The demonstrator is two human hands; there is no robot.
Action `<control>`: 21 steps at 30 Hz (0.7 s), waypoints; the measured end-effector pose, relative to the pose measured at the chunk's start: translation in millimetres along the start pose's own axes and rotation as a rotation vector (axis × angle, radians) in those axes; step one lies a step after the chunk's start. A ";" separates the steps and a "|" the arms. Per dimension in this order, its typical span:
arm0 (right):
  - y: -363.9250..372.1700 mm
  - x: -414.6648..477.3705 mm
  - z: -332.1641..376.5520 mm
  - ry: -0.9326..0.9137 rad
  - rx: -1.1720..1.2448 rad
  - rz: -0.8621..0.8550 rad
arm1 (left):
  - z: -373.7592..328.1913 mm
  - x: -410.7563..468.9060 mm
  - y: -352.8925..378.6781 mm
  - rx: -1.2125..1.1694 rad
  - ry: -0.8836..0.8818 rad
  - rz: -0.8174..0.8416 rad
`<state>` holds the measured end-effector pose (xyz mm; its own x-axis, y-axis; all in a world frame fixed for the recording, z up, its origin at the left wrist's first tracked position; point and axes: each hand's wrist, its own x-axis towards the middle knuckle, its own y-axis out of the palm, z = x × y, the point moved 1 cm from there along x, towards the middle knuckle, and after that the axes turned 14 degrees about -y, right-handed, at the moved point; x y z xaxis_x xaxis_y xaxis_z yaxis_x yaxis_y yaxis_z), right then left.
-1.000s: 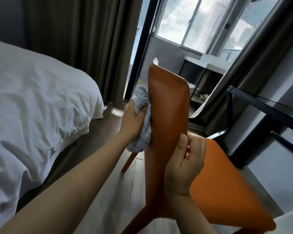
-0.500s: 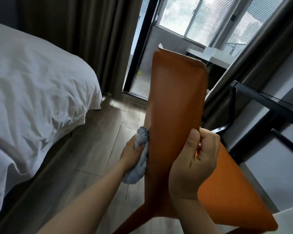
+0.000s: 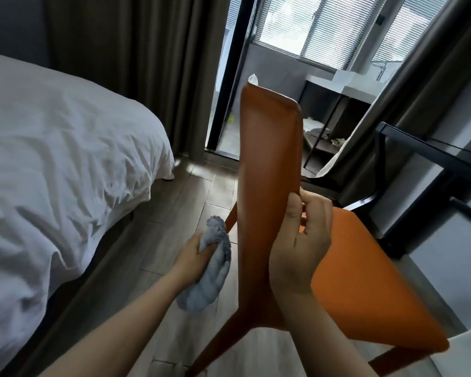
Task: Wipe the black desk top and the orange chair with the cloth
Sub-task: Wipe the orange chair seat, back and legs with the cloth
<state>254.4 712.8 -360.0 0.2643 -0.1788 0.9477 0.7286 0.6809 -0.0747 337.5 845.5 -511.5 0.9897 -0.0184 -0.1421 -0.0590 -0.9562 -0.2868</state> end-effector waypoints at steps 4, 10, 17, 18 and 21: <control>-36.5 -6.7 14.2 0.064 0.025 0.181 | -17.7 -48.2 -21.9 -0.058 0.059 -0.056; -86.3 -64.0 37.8 0.162 0.176 0.414 | -38.8 -121.9 -38.5 -0.054 0.074 -0.126; -74.4 -63.3 30.6 0.841 0.778 0.764 | -79.1 -174.1 -46.3 -0.208 0.024 -0.097; -74.1 -53.5 27.3 0.876 0.792 0.795 | -89.9 -178.0 -47.7 -0.230 -0.001 -0.085; -77.2 -26.8 29.5 0.912 0.824 0.888 | -118.3 -190.3 -52.9 -0.226 -0.076 -0.080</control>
<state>172.5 686.0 -370.5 0.9286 0.3365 0.1564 -0.3378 0.9410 -0.0190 167.8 865.0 -357.2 0.9768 0.0737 -0.2010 0.0582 -0.9950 -0.0817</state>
